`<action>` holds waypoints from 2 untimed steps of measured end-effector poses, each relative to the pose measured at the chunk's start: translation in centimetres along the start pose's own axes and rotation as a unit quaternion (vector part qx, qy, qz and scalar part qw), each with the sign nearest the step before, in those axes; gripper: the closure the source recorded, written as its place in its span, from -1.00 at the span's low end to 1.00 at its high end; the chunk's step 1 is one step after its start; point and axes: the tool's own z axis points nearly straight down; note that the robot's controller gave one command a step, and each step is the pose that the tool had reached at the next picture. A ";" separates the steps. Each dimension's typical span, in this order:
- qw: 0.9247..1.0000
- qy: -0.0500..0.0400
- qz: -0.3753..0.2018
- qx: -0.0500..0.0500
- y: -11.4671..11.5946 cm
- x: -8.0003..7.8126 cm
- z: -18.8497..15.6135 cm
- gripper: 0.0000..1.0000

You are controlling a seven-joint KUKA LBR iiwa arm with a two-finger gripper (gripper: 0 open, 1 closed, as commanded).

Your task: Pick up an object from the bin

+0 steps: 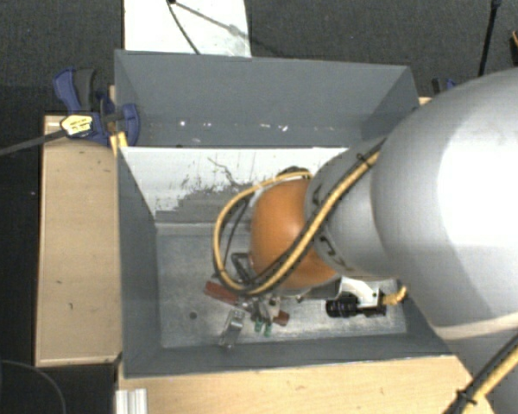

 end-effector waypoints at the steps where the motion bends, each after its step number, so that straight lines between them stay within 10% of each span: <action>1: 1.000 -0.001 0.001 0.000 0.0 0.0 0.0 -1.00; 2: 1.000 0.000 0.002 0.000 0.0 0.0 0.0 1.00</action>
Offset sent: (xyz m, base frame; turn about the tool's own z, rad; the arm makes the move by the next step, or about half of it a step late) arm 0.0000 0.0000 0.0000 0.0000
